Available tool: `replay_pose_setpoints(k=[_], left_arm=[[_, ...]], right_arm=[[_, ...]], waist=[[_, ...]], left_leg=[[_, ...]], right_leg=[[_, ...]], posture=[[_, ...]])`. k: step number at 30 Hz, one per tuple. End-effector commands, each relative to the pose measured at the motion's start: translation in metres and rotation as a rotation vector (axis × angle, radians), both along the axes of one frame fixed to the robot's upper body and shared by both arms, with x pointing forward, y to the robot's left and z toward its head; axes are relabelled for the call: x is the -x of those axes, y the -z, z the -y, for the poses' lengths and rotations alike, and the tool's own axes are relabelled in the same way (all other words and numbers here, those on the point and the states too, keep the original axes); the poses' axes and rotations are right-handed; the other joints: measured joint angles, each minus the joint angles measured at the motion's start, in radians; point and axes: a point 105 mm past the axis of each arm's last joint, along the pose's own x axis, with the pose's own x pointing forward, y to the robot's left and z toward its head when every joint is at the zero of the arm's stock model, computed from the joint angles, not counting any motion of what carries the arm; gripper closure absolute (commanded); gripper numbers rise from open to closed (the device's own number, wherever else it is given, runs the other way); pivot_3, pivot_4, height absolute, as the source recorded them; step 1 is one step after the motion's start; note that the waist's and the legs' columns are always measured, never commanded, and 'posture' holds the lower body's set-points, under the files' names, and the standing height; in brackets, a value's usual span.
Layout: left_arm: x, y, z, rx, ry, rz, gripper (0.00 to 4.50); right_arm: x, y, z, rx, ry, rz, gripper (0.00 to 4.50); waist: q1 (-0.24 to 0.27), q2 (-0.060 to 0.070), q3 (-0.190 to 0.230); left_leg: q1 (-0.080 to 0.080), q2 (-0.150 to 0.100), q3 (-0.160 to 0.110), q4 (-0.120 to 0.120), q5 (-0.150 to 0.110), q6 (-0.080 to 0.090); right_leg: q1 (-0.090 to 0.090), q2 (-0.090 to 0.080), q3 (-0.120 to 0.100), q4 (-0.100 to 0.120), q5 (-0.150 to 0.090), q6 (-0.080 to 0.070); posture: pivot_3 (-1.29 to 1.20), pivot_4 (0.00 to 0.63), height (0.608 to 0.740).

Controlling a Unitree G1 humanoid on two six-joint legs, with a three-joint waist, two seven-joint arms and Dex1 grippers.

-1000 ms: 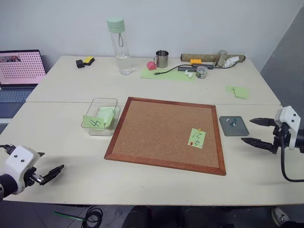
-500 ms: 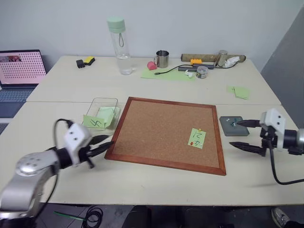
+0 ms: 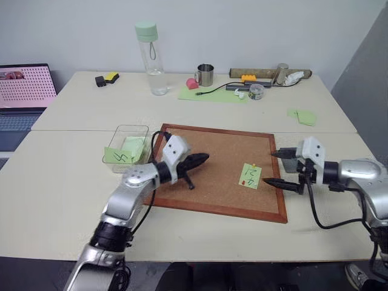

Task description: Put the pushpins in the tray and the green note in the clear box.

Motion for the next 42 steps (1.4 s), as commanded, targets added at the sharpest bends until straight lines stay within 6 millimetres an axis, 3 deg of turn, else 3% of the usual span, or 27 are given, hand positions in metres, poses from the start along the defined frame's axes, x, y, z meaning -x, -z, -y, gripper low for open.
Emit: replay_pose_setpoints(k=[1,9,14,15,28,34,38,42], left_arm=[[-0.002,0.016,0.008,-0.017,0.021,-0.017,4.48],[-0.003,0.054,0.001,-0.033,-0.025,-0.155,4.48],[0.002,0.063,-0.002,-0.06,-0.026,-0.174,4.48],[0.003,0.064,-0.002,-0.061,-0.029,-0.174,4.5],[0.007,0.075,-0.001,-0.071,-0.035,-0.196,4.5],[0.006,0.077,-0.001,-0.066,-0.041,-0.212,4.5],[0.005,0.08,-0.002,-0.067,-0.051,-0.224,4.5],[0.005,0.084,-0.004,-0.069,-0.066,-0.24,4.5]], right_arm=[[-0.013,0.0,-0.007,0.002,0.021,0.019,0.0],[-0.034,0.021,-0.008,-0.014,0.072,-0.028,0.0],[-0.043,0.027,-0.008,-0.047,0.089,-0.038,0.0],[-0.045,0.028,-0.007,-0.052,0.096,-0.036,0.36],[-0.043,0.034,-0.004,-0.089,0.094,-0.054,2.89],[-0.041,0.035,-0.006,-0.095,0.087,-0.064,4.31],[-0.04,0.031,-0.009,-0.113,0.072,-0.059,4.43],[-0.039,0.013,-0.012,-0.184,0.064,-0.038,4.43]], waist=[[0.0,0.0,0.0],[0.001,0.0,0.0],[0.0,0.001,-0.001],[0.0,0.001,-0.001],[-0.001,0.002,-0.002],[-0.001,0.002,-0.002],[-0.001,0.003,-0.003],[-0.001,0.003,-0.003]], left_leg=[[0.0,0.0,0.0,0.0,0.0,0.0],[-0.001,0.0,-0.001,0.001,0.0,0.0],[0.0,0.0,0.0,0.001,0.0,-0.001],[0.0,0.0,0.0,0.001,0.0,-0.001],[0.0,0.0,0.0,0.0,0.0,0.0],[0.0,0.0,0.0,0.0,0.0,0.0],[0.001,0.0,0.0,0.0,0.0,0.0],[0.001,0.0,0.0,0.0,0.0,0.0]], right_leg=[[-0.001,0.0,0.0,0.0,0.0,0.0],[-0.001,0.0,0.0,0.0,0.0,0.0],[-0.001,0.0,0.0,0.0,0.0,0.0],[-0.001,0.0,0.0,0.0,0.0,0.0],[-0.001,0.0,0.0,0.001,0.0,0.0],[0.0,0.0,0.0,0.001,0.0,0.0],[0.0,0.0,0.0,0.001,0.0,0.0],[0.0,0.0,0.001,0.001,0.0,0.0]], posture=[[0.0,0.15,0.74],[0.0,0.15,0.74],[0.0,0.15,0.74],[0.0,0.15,0.74],[0.0,0.15,0.74],[0.0,0.15,0.74],[0.0,0.15,0.74],[0.0,0.15,0.74]])
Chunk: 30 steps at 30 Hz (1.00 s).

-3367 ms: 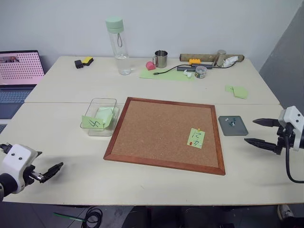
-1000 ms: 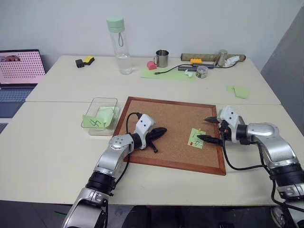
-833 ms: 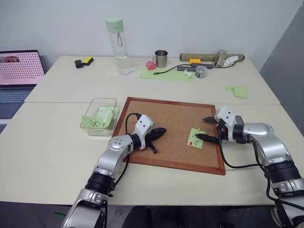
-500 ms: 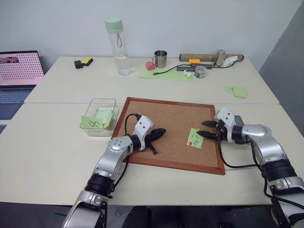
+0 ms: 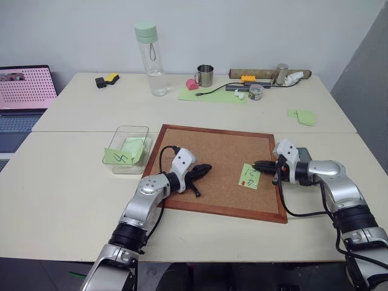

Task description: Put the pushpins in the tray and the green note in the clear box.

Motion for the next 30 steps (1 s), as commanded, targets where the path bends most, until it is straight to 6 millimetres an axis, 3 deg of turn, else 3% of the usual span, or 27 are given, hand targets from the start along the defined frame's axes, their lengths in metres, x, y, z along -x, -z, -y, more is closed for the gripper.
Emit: replay_pose_setpoints(k=[1,10,12,14,21,25,30], left_arm=[[0.007,0.031,-0.005,-0.034,-0.027,-0.114,4.5],[0.007,0.037,-0.002,-0.045,-0.043,-0.118,4.5],[0.007,0.037,-0.001,-0.046,-0.041,-0.117,4.5],[0.008,0.037,0.001,-0.043,-0.039,-0.115,4.5],[0.009,0.039,0.003,-0.04,-0.032,-0.118,4.5],[0.009,0.039,0.005,-0.043,-0.02,-0.119,4.5],[0.009,0.039,0.008,-0.047,-0.01,-0.115,4.5]], right_arm=[[-0.001,-0.041,-0.006,-0.123,-0.019,0.098,4.43],[0.0,-0.074,0.0,-0.287,0.062,0.116,4.43],[-0.002,-0.079,0.005,-0.303,0.098,0.128,4.43],[-0.008,-0.081,0.026,-0.265,0.203,0.147,4.43],[-0.009,-0.055,0.104,-0.02,0.492,0.112,4.43],[-0.007,-0.04,0.119,0.07,0.546,0.083,4.43],[-0.007,-0.029,0.124,0.093,0.572,0.064,3.52]], waist=[[0.0,0.0,0.0],[0.001,0.002,-0.005],[0.001,0.003,-0.006],[0.001,0.003,-0.006],[0.006,0.004,-0.007],[0.005,0.009,-0.011],[0.003,0.012,-0.014]], left_leg=[[0.0,0.0,0.0,0.0,0.0,0.0],[0.001,0.0,0.0,0.0,0.0,0.0],[0.001,0.0,0.0,0.0,0.0,0.0],[0.001,0.0,0.0,0.0,0.0,0.0],[0.001,-0.001,0.001,0.0,0.0,0.0],[0.002,0.0,0.002,-0.001,0.0,0.001],[0.003,-0.001,0.003,-0.001,0.0,0.001]], right_leg=[[0.0,0.0,0.0,0.0,0.0,0.0],[0.002,0.0,0.0,0.0,0.0,0.0],[0.002,0.0,0.0,0.0,0.0,0.0],[0.002,0.0,0.0,0.0,0.0,0.0],[0.002,-0.001,0.001,0.0,0.0,0.0],[0.002,0.0,0.002,0.0,0.0,0.0],[0.003,0.0,0.002,0.0,0.0,0.0]], posture=[[0.0,0.15,0.74],[0.0,0.15,0.74],[0.0,0.15,0.74],[0.0,0.15,0.74],[0.0,0.15,0.74],[0.0,0.15,0.74],[0.0,0.15,0.74]])
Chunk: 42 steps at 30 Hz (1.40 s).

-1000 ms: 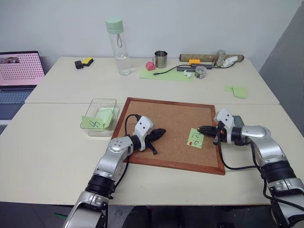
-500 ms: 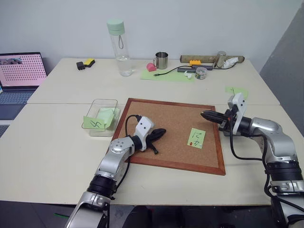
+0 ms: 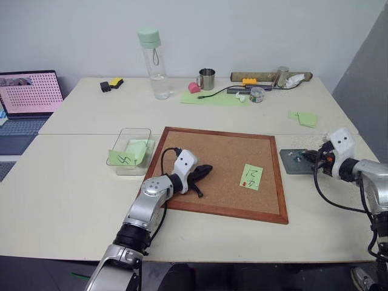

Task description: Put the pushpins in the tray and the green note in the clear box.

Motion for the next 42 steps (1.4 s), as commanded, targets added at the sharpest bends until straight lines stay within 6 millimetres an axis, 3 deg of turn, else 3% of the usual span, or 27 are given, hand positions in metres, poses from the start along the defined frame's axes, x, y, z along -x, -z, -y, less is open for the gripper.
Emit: replay_pose_setpoints(k=[1,6,9,14,19,27,32,42], left_arm=[[0.011,0.031,0.002,-0.047,0.02,-0.104,4.5],[0.012,0.031,0.0,-0.052,0.015,-0.102,4.5],[0.012,0.031,-0.002,-0.053,0.012,-0.101,4.5],[0.011,0.03,-0.002,-0.056,0.015,-0.101,4.5],[0.011,0.03,0.003,-0.061,0.035,-0.097,4.5],[0.013,0.031,0.002,-0.07,0.036,-0.101,4.5],[0.015,0.033,0.0,-0.072,0.031,-0.104,4.5],[0.017,0.034,-0.002,-0.068,0.031,-0.108,4.5]], right_arm=[[-0.004,-0.011,0.002,0.029,0.005,0.053,3.28],[-0.003,-0.022,0.001,0.049,-0.014,0.091,2.27],[0.012,-0.033,-0.02,0.029,-0.169,0.097,1.68],[0.05,-0.027,-0.071,0.019,-0.447,0.049,1.68],[0.063,-0.01,-0.109,-0.023,-0.545,0.041,1.68],[0.059,0.011,-0.13,-0.07,-0.554,0.044,1.68],[0.058,0.02,-0.13,-0.075,-0.554,0.031,1.68],[0.056,0.033,-0.12,-0.075,-0.533,0.007,3.55]], waist=[[0.0,0.0,0.0],[0.0,0.0,0.0],[0.0,0.0,0.0],[0.001,0.0,0.0],[0.0,-0.001,0.0],[0.0,-0.002,0.0],[0.0,-0.002,0.0],[0.0,-0.002,0.0]], left_leg=[[0.0,0.0,0.0,0.0,0.0,0.0],[0.0,0.0,0.0,0.0,0.0,0.0],[0.0,0.0,0.0,0.0,0.0,0.0],[0.001,0.0,-0.002,0.0,0.0,0.0],[0.013,0.0,-0.004,-0.002,-0.001,0.001],[0.012,-0.001,-0.006,-0.002,-0.001,0.001],[0.012,-0.001,-0.006,-0.002,-0.001,0.001],[0.012,-0.001,-0.006,-0.003,-0.001,0.001]], right_leg=[[0.0,0.0,0.0,0.0,0.0,0.0],[0.0,0.0,0.0,0.0,0.0,0.0],[0.0,0.0,0.0,0.0,0.0,0.0],[0.002,0.0,-0.001,-0.001,-0.001,0.002],[0.016,0.0,-0.002,-0.005,-0.002,0.004],[0.016,0.0,-0.003,-0.007,-0.002,0.004],[0.016,0.0,-0.003,-0.007,-0.002,0.004],[0.016,0.0,-0.003,-0.007,-0.002,0.004]], posture=[[0.0,0.15,0.74],[0.0,0.15,0.74],[0.0,0.15,0.74],[0.0,0.15,0.74],[0.0,0.15,0.74],[0.0,0.15,0.74],[0.0,0.15,0.74],[0.0,0.15,0.74]])
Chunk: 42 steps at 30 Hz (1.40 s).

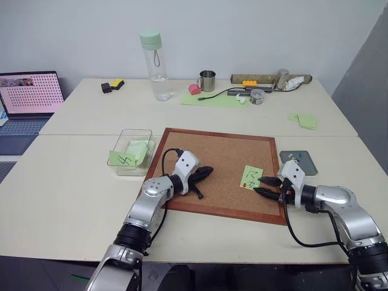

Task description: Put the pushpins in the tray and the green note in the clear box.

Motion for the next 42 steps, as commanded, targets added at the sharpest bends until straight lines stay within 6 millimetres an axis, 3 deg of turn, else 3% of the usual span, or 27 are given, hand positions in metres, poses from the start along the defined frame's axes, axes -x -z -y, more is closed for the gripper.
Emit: replay_pose_setpoints(k=[1,5,12,23,26,32,39,40,42], left_arm=[[0.015,0.03,-0.002,-0.048,0.015,-0.106,4.5],[0.016,0.031,-0.003,-0.052,0.015,-0.108,4.5],[0.015,0.033,-0.005,-0.065,0.01,-0.111,4.5],[0.017,0.038,-0.006,-0.084,0.014,-0.12,4.5],[0.017,0.038,-0.006,-0.086,0.013,-0.121,4.5],[0.018,0.04,-0.006,-0.086,0.011,-0.122,4.5],[0.019,0.04,-0.003,-0.091,0.023,-0.117,4.5],[0.019,0.04,-0.003,-0.091,0.024,-0.117,4.5],[0.019,0.04,-0.003,-0.092,0.024,-0.116,4.5]], right_arm=[[-0.001,-0.005,0.0,-0.006,-0.007,0.037,3.73],[0.002,-0.005,-0.002,-0.023,-0.02,0.031,4.49],[0.007,-0.026,-0.009,-0.129,-0.04,0.055,4.49],[0.006,-0.058,-0.002,-0.27,0.023,0.082,4.49],[-0.013,-0.061,0.022,-0.255,0.181,0.114,4.49],[-0.039,-0.047,0.077,-0.112,0.471,0.151,4.49],[-0.047,-0.032,0.104,-0.022,0.611,0.147,4.49],[-0.048,-0.033,0.106,-0.015,0.629,0.154,4.03],[-0.05,-0.034,0.108,-0.007,0.642,0.161,3.69]], waist=[[0.0,0.0,0.0],[0.0,0.0,0.0],[0.0,0.0,0.0],[0.0,0.0,0.0],[0.0,0.0,0.0],[0.001,0.0,0.0],[0.0,0.001,0.0],[0.0,0.001,0.0],[0.0,0.001,0.0]], left_leg=[[0.0,0.0,0.0,0.0,0.0,0.0],[0.0,0.0,0.0,0.0,0.0,0.0],[0.0,0.0,0.0,0.0,0.0,0.0],[0.0,0.0,-0.001,-0.001,0.0,0.0],[0.0,0.0,-0.001,-0.001,0.0,0.0],[0.0,0.0,-0.001,-0.002,0.0,0.0],[0.0,0.0,-0.001,-0.002,0.0,0.0],[0.0,0.0,-0.001,-0.002,0.0,0.0],[0.0,0.0,0.0,-0.002,0.0,0.0]], right_leg=[[0.0,0.0,0.0,0.0,0.0,0.0],[0.0,0.0,0.0,0.0,0.0,0.0],[0.0,0.0,0.0,0.0,0.0,0.0],[0.0,0.0,-0.001,-0.001,0.0,0.0],[0.0,0.0,-0.001,-0.001,0.0,0.0],[0.0,0.0,-0.001,-0.002,0.0,0.0],[0.001,0.0,-0.001,-0.002,0.0,0.0],[0.001,0.0,0.0,-0.002,0.0,0.0],[0.001,0.0,0.0,-0.002,0.0,0.0]], posture=[[0.0,0.15,0.74],[0.0,0.15,0.74],[0.0,0.15,0.74],[0.0,0.15,0.74],[0.0,0.15,0.74],[0.0,0.15,0.74],[0.0,0.15,0.74],[0.0,0.15,0.74],[0.0,0.15,0.74]])
